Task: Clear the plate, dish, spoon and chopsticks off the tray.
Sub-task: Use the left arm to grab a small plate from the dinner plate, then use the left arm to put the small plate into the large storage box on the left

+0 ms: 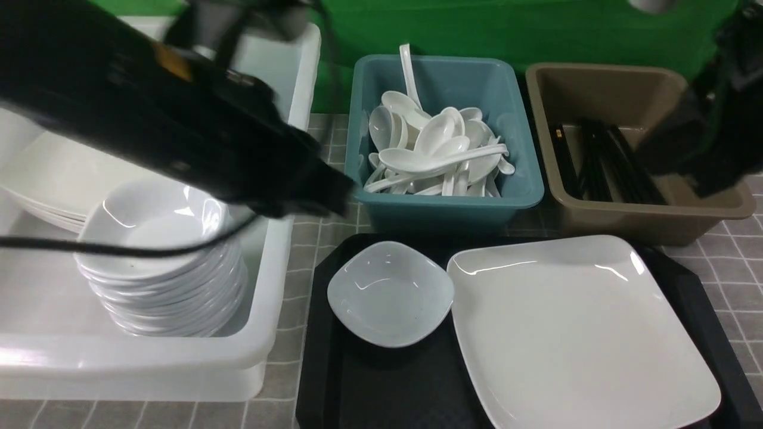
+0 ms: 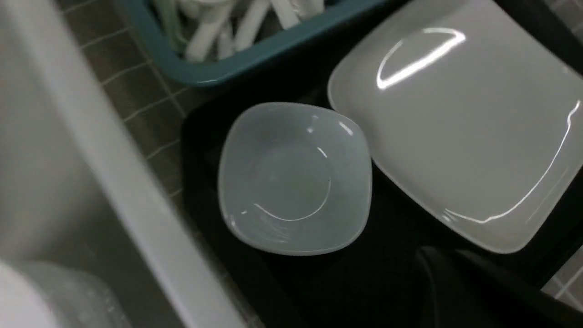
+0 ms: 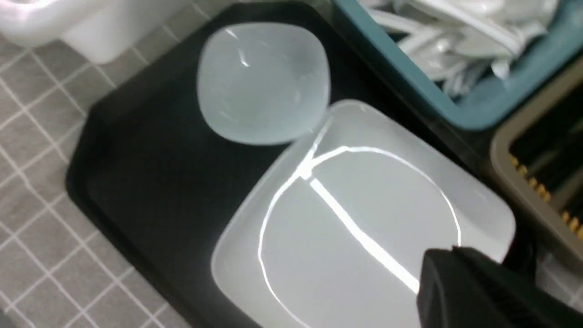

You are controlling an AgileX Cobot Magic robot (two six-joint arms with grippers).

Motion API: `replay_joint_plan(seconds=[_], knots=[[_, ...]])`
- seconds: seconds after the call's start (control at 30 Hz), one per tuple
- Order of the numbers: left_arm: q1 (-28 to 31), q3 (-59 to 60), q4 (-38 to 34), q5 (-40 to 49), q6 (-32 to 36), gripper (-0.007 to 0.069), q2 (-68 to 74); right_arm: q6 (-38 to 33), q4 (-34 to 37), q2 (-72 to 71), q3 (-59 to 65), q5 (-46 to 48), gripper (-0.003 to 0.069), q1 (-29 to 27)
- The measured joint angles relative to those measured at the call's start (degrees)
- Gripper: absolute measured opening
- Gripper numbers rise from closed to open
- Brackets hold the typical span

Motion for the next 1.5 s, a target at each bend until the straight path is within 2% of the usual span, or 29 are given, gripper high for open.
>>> replay_joint_plan(seconds=[0.1, 0.17, 0.27, 0.3, 0.33, 0.43, 0.53, 0.6, 0.7, 0.83, 0.93, 1.03, 1.07, 1.13, 1.23, 1.27, 1.3, 1.5], knots=[[-8.40, 0.00, 8.79, -1.02, -3.22, 0.0053, 6.54, 3.04, 0.00, -3.49, 6.76, -0.10, 0.0020, -4.57], [-11.87, 0.00, 13.40, -1.21, -4.70, 0.0100, 10.35, 4.08, 0.06, -5.34, 10.15, -0.16, 0.0020, -5.91], [-14.83, 0.00, 18.35, -1.69, -5.68, 0.0198, 15.29, 4.97, 0.30, -8.61, 16.16, -0.47, 0.0020, -6.27], [-15.61, 0.00, 20.21, -2.16, -5.88, 0.0260, 17.62, 5.04, 0.77, -9.59, 17.91, -0.58, 0.0020, -6.29], [-15.74, 0.00, 20.76, -2.45, -6.01, 0.0277, 18.50, 5.04, 0.89, -10.14, 18.55, -0.71, 0.0020, -6.29], [-15.74, -0.05, 22.83, -4.26, -7.04, 0.0414, 22.34, 5.14, 1.75, -12.94, 22.35, -1.91, 0.0020, -6.29], [-15.52, -0.03, 24.66, -7.17, -7.52, 0.0507, 25.28, 5.14, 3.18, -15.08, 23.08, -3.22, 0.0020, -6.29], [-15.11, -0.03, 25.56, -9.02, -7.64, 0.0551, 27.04, 5.14, 3.95, -16.41, 23.14, -4.69, 0.0020, -6.29], [-14.53, -0.03, 27.03, -10.18, -7.70, 0.0565, 29.04, 5.14, 4.21, -17.43, 23.14, -5.95, 0.0020, -6.29], [-14.31, -0.03, 30.18, -10.97, -8.52, 0.0551, 31.64, 5.09, 4.59, -17.88, 23.14, -6.90, 0.0020, -6.29], [-14.31, -0.13, 30.85, -12.21, -8.89, 0.0483, 32.32, 5.09, 4.59, -17.83, 23.19, -7.55, 0.0020, -6.29], [-14.31, -0.13, 30.83, -12.59, -9.86, 0.0372, 32.53, 5.09, 4.68, -17.83, 23.25, -7.97, 0.0020, -6.29], [-14.31, -0.13, 30.83, -12.38, -10.21, 0.0285, 32.53, 5.09, 4.70, -17.83, 23.25, -8.03, 0.0020, -6.29], [-14.38, -0.19, 31.54, -11.86, -10.07, 0.0167, 32.21, 5.09, 4.99, -17.83, 23.25, -8.02, 0.0020, -6.29], [-14.45, -1.18, 31.48, -11.25, -10.06, 0.0078, 29.60, 5.09, 5.92, -17.83, 23.25, -8.41, 0.0020, -6.29], [-14.45, -1.18, 31.33, -11.25, -10.06, 0.0078, 29.39, 5.09, 6.07, -17.83, 23.25, -8.53, 0.0020, -6.29], [-14.45, -2.11, 29.61, -10.71, -10.13, 0.0041, 27.20, 5.09, 7.02, -17.83, 23.19, -9.09, 0.0020, -6.29], [-14.40, -5.79, 24.27, -6.20, -10.49, 0.0027, 18.77, 5.03, 11.70, -17.83, 20.42, -10.41, 0.0020, -6.29]])
